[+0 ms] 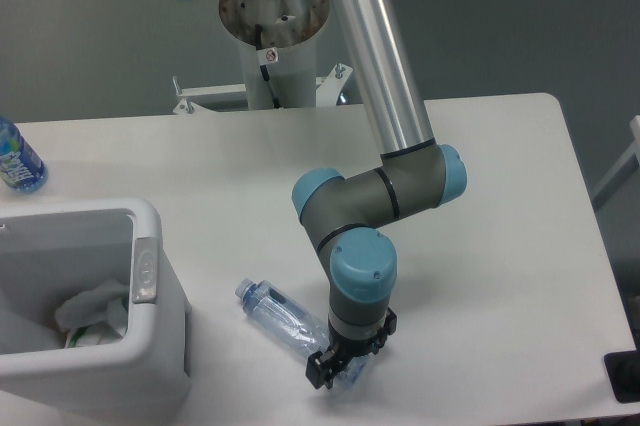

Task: Place the trash in the trash can
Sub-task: 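Close the gripper around the bottle's base end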

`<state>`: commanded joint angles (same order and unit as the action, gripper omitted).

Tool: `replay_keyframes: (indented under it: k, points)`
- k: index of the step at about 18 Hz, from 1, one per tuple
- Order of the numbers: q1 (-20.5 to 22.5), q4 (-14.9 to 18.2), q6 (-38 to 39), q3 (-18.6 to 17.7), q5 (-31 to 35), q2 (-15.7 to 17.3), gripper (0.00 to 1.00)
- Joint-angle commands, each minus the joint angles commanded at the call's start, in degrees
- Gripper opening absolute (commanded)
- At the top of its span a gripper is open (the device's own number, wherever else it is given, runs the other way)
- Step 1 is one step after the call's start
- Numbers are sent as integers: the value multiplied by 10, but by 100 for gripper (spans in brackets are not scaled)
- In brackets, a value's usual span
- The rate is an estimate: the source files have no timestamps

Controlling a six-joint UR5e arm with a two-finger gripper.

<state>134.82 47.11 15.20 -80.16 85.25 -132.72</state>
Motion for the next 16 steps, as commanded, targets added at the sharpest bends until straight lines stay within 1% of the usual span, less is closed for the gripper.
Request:
replay_keyframes:
  k: [2, 5, 9, 16]
  points:
    - [0, 0, 0, -2, 0, 0, 74]
    - [-1, 0, -1, -3, 0, 1, 67]
    - [-1, 0, -3, -4, -1, 4, 63]
    - [-1, 0, -3, -13, -1, 12, 58]
